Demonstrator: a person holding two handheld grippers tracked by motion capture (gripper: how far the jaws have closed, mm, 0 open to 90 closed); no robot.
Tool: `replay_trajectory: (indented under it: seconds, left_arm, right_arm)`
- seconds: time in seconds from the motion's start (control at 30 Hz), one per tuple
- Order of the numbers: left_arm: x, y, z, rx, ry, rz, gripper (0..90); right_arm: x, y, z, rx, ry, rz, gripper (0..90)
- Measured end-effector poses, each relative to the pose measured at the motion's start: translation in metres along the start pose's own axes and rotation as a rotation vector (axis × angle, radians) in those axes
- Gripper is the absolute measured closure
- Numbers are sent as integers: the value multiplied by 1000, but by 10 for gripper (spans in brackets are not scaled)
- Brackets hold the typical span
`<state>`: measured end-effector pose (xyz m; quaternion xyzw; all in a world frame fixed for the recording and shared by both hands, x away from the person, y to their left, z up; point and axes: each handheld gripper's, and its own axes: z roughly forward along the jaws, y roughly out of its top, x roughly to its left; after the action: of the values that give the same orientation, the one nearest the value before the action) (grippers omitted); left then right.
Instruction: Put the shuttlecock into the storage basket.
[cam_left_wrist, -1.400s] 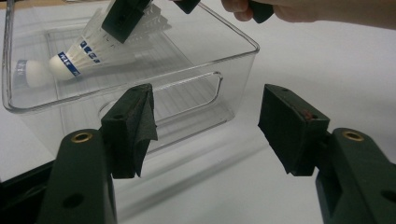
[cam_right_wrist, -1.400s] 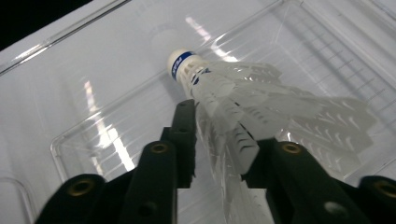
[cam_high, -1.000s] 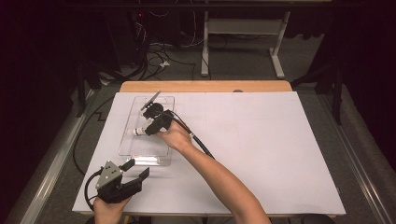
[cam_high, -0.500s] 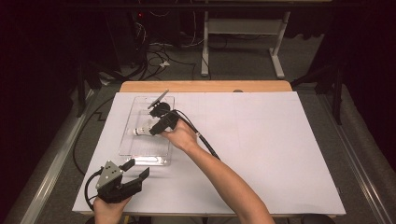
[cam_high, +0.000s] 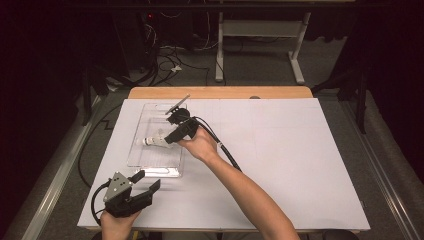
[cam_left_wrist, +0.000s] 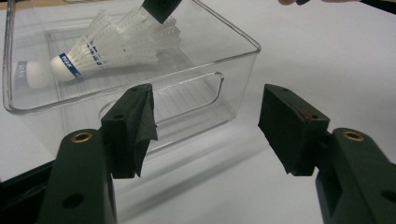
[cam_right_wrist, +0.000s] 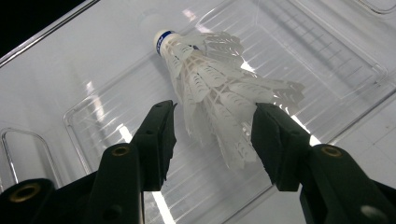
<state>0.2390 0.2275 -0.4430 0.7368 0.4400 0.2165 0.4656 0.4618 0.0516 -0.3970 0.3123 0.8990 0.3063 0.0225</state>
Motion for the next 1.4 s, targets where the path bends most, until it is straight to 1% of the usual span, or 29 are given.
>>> replay_trajectory:
  seconds: [0.07,0.17,0.3,0.47,0.6,0.7,0.73,0.8,0.9,0.93,1.07,1.4]
  left_arm:
    - [0,0,0,0,0,0,368]
    - [0,0,0,1,1,-1,368]
    - [0,0,1,3,1,0,368]
    - [0,0,1,4,1,3,368]
    - [0,1,1,4,1,4,368]
    - [0,1,1,4,0,1,368]
    - [0,1,1,3,0,1,368]
    - [0,1,1,4,0,2,368]
    - [0,1,2,5,1,2,368]
    - [0,1,2,5,1,2,368]
    - [0,1,2,5,2,1,368]
    - [0,1,3,6,2,2,368]
  right_arm:
    - [0,-1,-2,-2,2,2,501]
    - [0,-2,-4,-3,5,-11,506]
    - [1,-3,-8,-12,3,-10,513]
    - [0,-7,-15,-43,12,-11,516]
    - [0,-10,-18,-51,21,-13,518]
    - [1,-13,-21,-59,27,-25,518]
    - [0,-14,-23,-76,31,-27,518]
    - [-1,-16,-24,-81,35,-29,518]
    - [-3,-19,-27,-95,49,-8,513]
    - [-4,-20,-28,-99,49,-17,511]
    - [-4,-22,-31,-104,46,-25,502]
    - [-8,-29,-34,-122,50,-15,494]
